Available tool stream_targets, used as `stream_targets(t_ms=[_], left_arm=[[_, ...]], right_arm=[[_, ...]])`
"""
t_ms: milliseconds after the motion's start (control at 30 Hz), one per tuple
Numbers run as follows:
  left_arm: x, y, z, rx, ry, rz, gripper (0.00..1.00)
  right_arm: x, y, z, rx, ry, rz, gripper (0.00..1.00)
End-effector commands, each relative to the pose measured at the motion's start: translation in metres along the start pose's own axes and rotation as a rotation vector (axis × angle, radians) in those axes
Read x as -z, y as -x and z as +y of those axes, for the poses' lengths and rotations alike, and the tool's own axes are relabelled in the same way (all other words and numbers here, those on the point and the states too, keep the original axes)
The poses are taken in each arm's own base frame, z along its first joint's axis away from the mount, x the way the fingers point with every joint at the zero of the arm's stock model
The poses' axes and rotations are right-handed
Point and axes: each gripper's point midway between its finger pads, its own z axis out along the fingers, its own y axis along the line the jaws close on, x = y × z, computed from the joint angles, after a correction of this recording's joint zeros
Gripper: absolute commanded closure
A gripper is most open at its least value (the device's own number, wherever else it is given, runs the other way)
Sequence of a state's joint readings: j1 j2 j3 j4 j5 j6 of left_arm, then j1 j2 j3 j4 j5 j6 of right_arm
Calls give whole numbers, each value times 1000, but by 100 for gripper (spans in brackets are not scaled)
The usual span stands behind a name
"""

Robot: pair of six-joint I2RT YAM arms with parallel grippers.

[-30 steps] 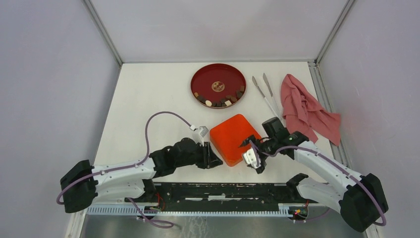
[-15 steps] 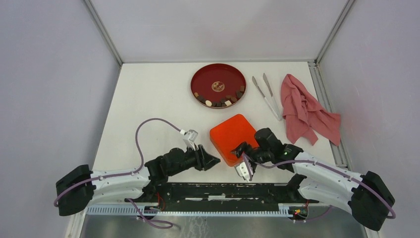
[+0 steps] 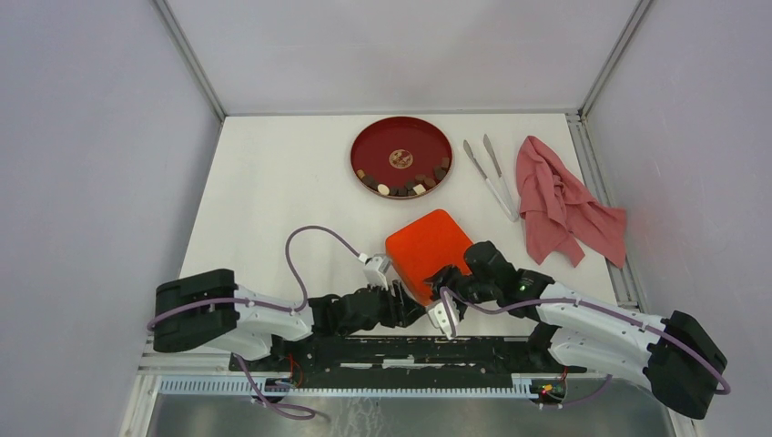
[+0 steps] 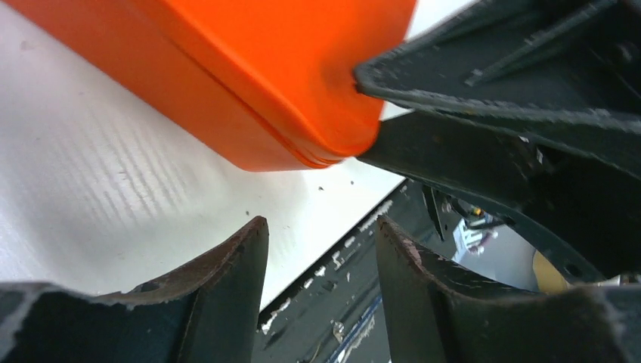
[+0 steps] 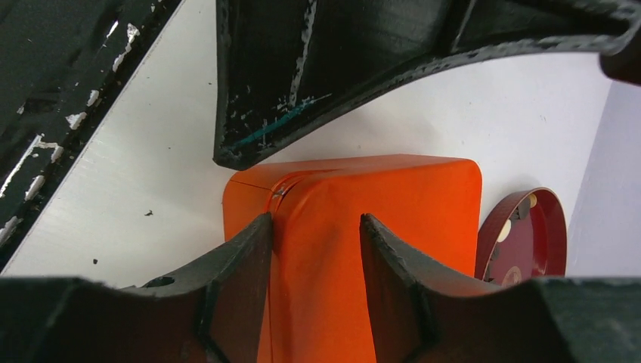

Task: Pack the chocolate
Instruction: Adjust the packing box at the center of the board.

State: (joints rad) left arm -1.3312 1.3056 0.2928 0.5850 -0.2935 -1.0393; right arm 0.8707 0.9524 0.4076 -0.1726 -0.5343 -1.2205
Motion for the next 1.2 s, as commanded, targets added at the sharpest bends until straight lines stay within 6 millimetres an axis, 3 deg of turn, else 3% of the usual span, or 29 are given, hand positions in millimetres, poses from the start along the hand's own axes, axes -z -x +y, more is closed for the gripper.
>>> stream_targets(t_ms=[0,167,333,500,667,833,933,1167], left_arm=[[-11,20,-9,143,9,-124,40],[-11,26,8,207,81,-173,43],[-16,26,5,216,91,-175,48],[-17,20,18,235,128,-168,53],[-11,15,37,295,158,-184,55],[-7,16,42,344,161,-200,54],[-5,19,38,365,133,-207,53],[-3,24,5,336,14,-171,49]], right_arm=[[2,-1,-10,22,-46,25,50],[0,0,-10,34,-47,30,55],[-2,0,-9,42,-48,44,58],[-1,3,-14,34,-69,49,63],[-1,5,-18,36,-90,61,68],[-1,11,-25,45,-119,59,72],[-1,13,-27,38,-125,60,73],[-2,16,-22,34,-95,48,71]])
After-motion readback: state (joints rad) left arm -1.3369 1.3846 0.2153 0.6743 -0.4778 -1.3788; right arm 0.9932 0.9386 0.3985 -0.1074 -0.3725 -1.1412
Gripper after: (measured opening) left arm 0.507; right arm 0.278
